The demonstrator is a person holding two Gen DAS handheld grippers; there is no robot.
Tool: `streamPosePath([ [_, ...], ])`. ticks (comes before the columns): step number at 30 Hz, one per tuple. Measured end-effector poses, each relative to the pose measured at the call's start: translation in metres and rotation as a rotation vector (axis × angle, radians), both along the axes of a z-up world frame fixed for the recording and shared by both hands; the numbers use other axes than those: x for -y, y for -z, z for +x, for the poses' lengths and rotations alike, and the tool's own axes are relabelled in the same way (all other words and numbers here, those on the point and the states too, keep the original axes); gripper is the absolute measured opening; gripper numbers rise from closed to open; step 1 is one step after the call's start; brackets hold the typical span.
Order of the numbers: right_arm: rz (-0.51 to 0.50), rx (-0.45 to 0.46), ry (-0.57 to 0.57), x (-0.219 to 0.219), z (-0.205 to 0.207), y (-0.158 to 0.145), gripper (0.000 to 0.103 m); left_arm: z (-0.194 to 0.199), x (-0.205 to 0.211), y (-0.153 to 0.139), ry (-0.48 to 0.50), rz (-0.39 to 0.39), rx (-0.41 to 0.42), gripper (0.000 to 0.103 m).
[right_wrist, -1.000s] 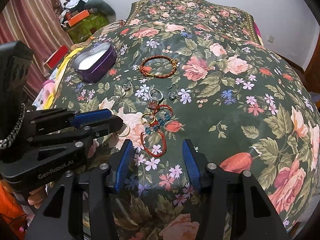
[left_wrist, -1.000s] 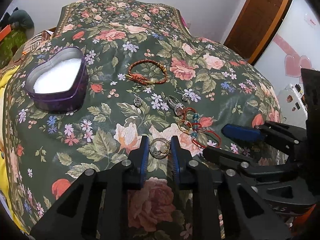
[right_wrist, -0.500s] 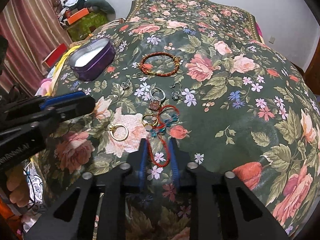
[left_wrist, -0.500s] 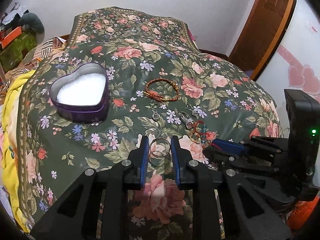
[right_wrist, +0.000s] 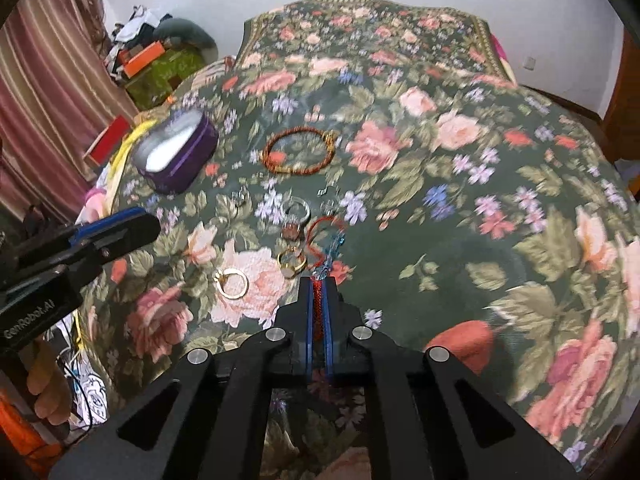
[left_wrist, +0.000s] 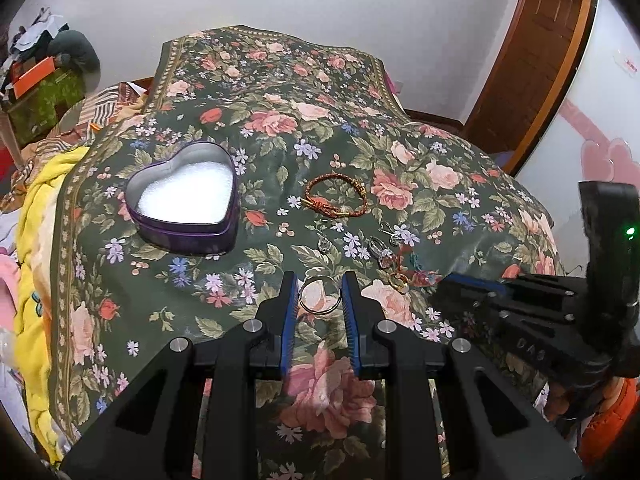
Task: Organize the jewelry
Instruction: 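Grasp a gold ring with the left tool while the right tool grasps the red-blue beaded bracelet, then carry the ring in the left tool while the right tool carries the bracelet over the tin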
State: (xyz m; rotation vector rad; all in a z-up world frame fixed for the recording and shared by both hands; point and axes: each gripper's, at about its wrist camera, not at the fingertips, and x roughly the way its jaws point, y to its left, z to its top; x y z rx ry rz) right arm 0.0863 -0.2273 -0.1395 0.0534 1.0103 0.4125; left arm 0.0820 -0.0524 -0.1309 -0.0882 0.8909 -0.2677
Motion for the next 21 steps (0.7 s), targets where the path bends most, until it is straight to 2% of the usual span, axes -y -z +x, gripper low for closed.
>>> streamPosePath([
  [21, 0.064, 0.230, 0.009, -0.005, -0.007, -0.081, 0.003, -0.026, -0.020, -0.051, -0.080, 0.004, 0.143, 0.021],
])
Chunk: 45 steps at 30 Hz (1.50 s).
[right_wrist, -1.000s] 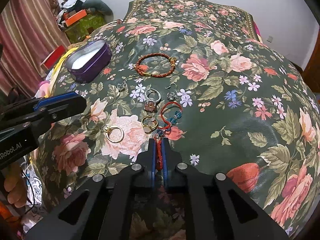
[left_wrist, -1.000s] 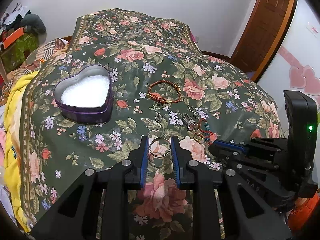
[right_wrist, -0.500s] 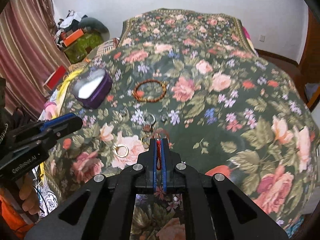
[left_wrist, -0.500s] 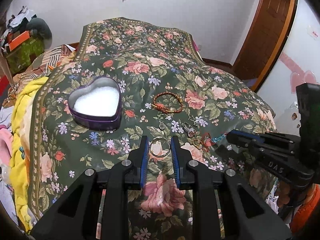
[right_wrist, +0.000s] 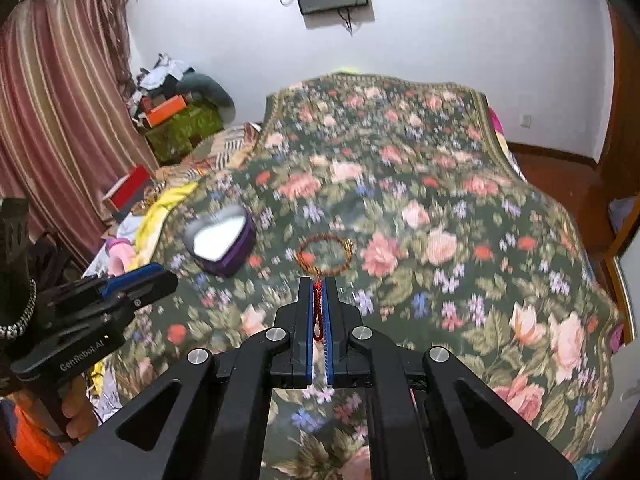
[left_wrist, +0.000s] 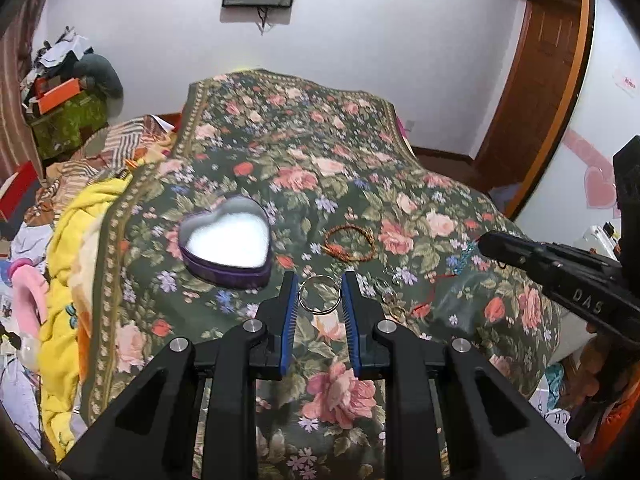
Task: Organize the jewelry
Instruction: 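Carry the ring in the left tool while the right tool carries the bracelet over the tin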
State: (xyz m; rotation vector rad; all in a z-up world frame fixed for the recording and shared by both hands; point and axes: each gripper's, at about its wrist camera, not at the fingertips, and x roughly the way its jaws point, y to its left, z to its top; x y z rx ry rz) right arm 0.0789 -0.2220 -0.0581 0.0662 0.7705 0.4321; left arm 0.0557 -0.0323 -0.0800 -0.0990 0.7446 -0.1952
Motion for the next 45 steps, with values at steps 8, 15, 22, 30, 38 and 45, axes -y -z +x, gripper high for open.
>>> streamPosePath([
  [8, 0.016, 0.083, -0.024, -0.017, 0.003, -0.024, 0.003, -0.003, -0.015, -0.021, -0.047, 0.002, 0.065, 0.021],
  [15, 0.036, 0.121, -0.036, -0.029, 0.013, -0.038, 0.003, -0.001, -0.029, -0.032, -0.089, 0.014, 0.110, 0.021],
  [22, 0.053, 0.142, -0.073, -0.051, 0.024, -0.047, 0.003, 0.008, -0.048, -0.042, -0.137, 0.024, 0.144, 0.021],
  [30, 0.059, 0.170, -0.140, -0.084, 0.033, -0.055, 0.003, 0.022, -0.065, -0.045, -0.171, 0.048, 0.163, 0.021],
  [38, 0.053, 0.181, -0.192, -0.109, 0.045, -0.057, 0.003, 0.041, -0.076, -0.036, -0.181, 0.060, 0.148, 0.021],
  [45, 0.043, 0.161, -0.220, -0.126, 0.060, -0.049, 0.004, 0.060, -0.083, -0.018, -0.177, 0.057, 0.110, 0.021],
])
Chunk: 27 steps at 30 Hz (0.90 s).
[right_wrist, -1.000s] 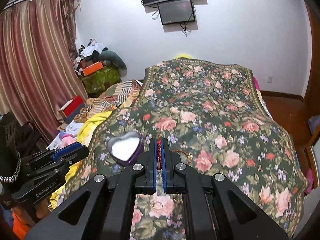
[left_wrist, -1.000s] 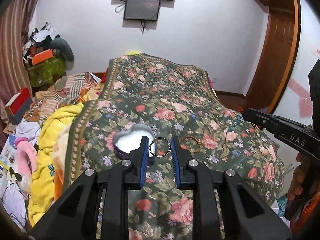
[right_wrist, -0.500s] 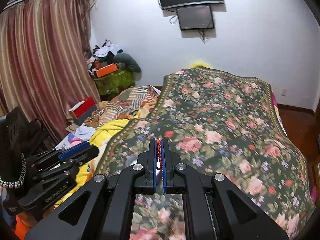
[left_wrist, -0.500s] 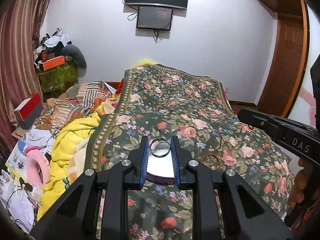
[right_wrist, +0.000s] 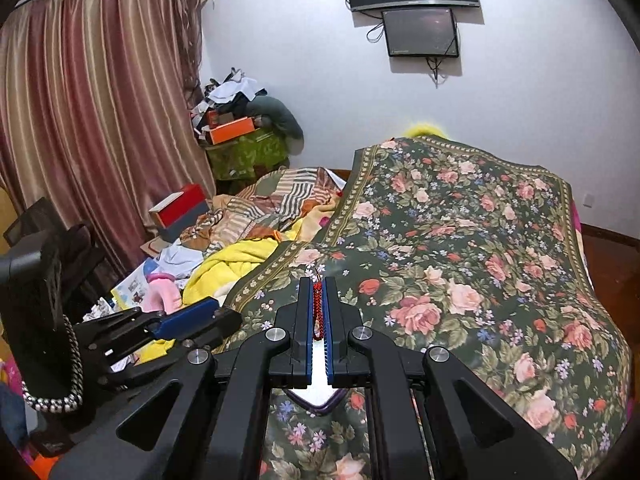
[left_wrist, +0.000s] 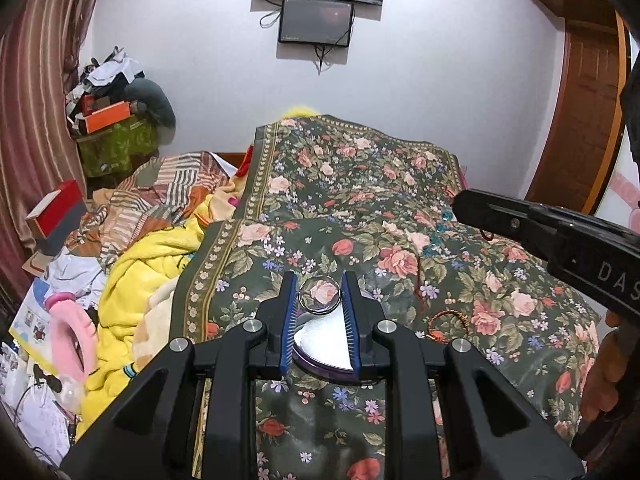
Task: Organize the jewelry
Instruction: 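Carry the ring in the left tool while the right tool carries the bracelet over the tin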
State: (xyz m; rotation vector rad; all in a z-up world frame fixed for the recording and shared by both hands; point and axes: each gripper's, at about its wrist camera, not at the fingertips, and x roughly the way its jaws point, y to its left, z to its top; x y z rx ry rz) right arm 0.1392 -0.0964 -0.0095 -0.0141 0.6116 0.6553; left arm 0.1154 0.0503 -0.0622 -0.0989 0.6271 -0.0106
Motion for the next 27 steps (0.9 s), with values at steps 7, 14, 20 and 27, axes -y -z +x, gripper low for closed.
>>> streamPosePath([
  [7, -0.020, -0.037, -0.022, -0.013, 0.013, 0.015, 0.004, 0.018, -0.006, 0.024, 0.006, -0.017, -0.057, 0.021],
  [14, -0.046, -0.094, -0.038, -0.025, 0.026, 0.037, 0.004, 0.032, -0.007, 0.047, 0.029, -0.029, -0.118, 0.021],
  [20, -0.074, -0.149, -0.038, -0.027, 0.037, 0.057, 0.004, 0.042, -0.001, 0.061, 0.052, -0.029, -0.155, 0.021],
  [27, -0.102, -0.217, -0.043, -0.027, 0.046, 0.077, 0.004, 0.046, 0.003, 0.067, 0.067, -0.038, -0.179, 0.021],
])
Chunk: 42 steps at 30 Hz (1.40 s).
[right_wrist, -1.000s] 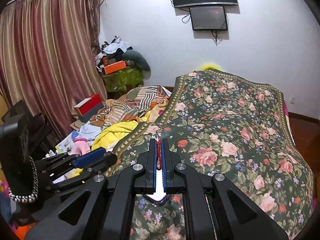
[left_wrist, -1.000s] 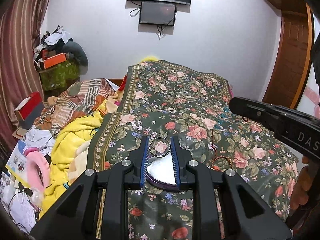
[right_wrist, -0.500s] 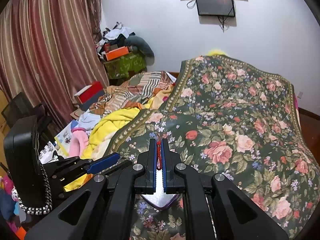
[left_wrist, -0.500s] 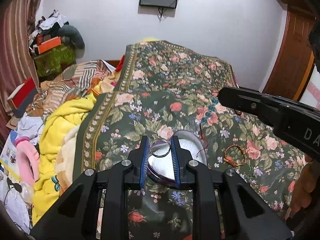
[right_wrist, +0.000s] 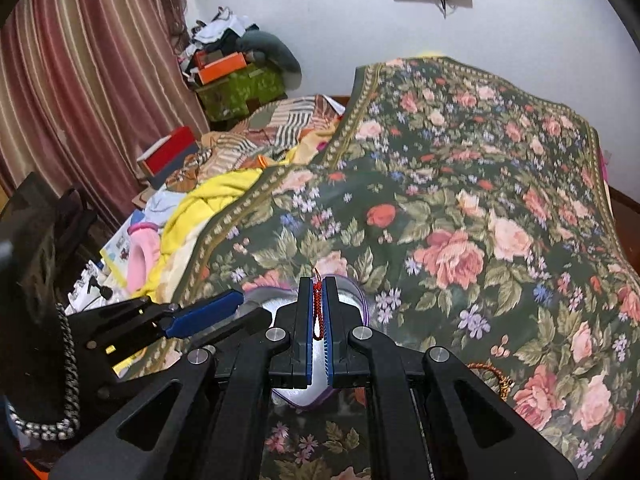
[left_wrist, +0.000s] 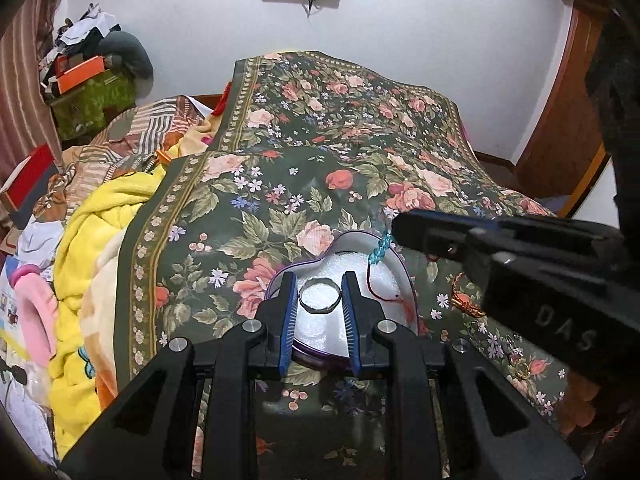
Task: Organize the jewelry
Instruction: 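Open the left tool over the tin while the right tool releases the bracelet inside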
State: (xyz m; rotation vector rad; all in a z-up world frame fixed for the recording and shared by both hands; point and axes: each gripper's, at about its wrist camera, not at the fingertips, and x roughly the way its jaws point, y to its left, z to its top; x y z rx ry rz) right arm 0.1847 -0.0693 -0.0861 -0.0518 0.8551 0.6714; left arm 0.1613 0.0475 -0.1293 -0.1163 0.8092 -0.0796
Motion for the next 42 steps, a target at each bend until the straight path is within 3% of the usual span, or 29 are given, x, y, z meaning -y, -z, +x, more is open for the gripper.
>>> streamPosePath([
  [10, -0.012, -0.026, -0.013, 0.000, 0.004, 0.010, 0.004, -0.002, 0.001, -0.003, -0.002, 0.018, 0.001, 0.021],
  [16, -0.029, -0.010, -0.023, -0.003, 0.002, 0.010, 0.004, -0.003, -0.003, -0.005, -0.019, 0.020, 0.001, 0.032],
  [19, -0.024, -0.020, -0.018, -0.002, 0.004, 0.010, 0.009, -0.004, -0.006, -0.006, -0.027, 0.020, 0.003, 0.034],
  [24, -0.017, -0.021, 0.009, 0.004, 0.004, 0.008, 0.034, -0.009, -0.011, -0.010, -0.046, 0.018, 0.014, 0.044],
  [27, -0.001, -0.023, 0.017, 0.008, 0.003, 0.004, 0.044, -0.010, -0.014, -0.013, -0.061, 0.021, 0.019, 0.045],
  [42, -0.035, 0.100, 0.066, 0.031, -0.022, -0.024, 0.046, -0.039, -0.010, -0.045, -0.064, 0.028, 0.079, 0.048],
])
